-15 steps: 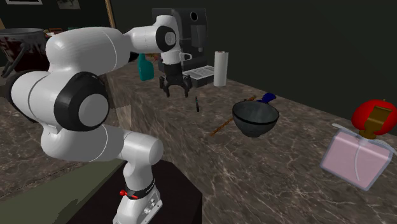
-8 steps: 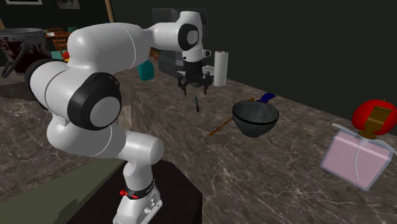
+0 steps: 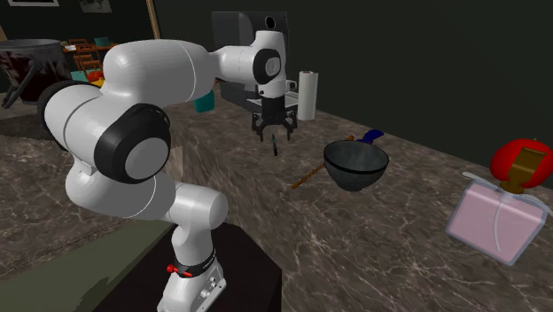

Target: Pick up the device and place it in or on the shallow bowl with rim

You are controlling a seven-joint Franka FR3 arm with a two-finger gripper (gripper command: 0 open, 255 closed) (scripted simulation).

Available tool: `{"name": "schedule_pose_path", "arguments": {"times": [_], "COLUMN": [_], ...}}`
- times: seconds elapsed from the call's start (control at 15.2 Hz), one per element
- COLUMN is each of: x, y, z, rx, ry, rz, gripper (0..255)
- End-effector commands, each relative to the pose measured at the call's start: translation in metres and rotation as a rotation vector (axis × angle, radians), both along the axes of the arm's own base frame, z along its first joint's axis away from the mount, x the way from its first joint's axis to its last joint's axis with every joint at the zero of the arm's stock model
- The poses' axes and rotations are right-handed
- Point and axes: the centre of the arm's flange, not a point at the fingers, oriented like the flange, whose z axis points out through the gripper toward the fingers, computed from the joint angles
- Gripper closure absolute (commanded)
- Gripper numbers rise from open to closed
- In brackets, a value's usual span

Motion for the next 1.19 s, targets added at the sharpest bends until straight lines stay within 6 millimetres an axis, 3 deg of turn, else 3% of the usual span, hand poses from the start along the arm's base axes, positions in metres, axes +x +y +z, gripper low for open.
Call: {"name": "schedule_pose_path", "arguments": {"times": [0.0,0.4,0.46,1.12], "x": [0.0001,0.0001,0.0001,0.0000], "y": [-0.0005,-0.0005,-0.0005,-0.0005], "z": [-0.0037,-0.0037,-0.0037,0.0016], "rx": [0.000,0.000,0.000,0.000], "ry": [-0.001,-0.001,-0.001,-0.001], "rz": [0.000,0.000,0.000,0.000], "gripper": [0,0,255,255]}}
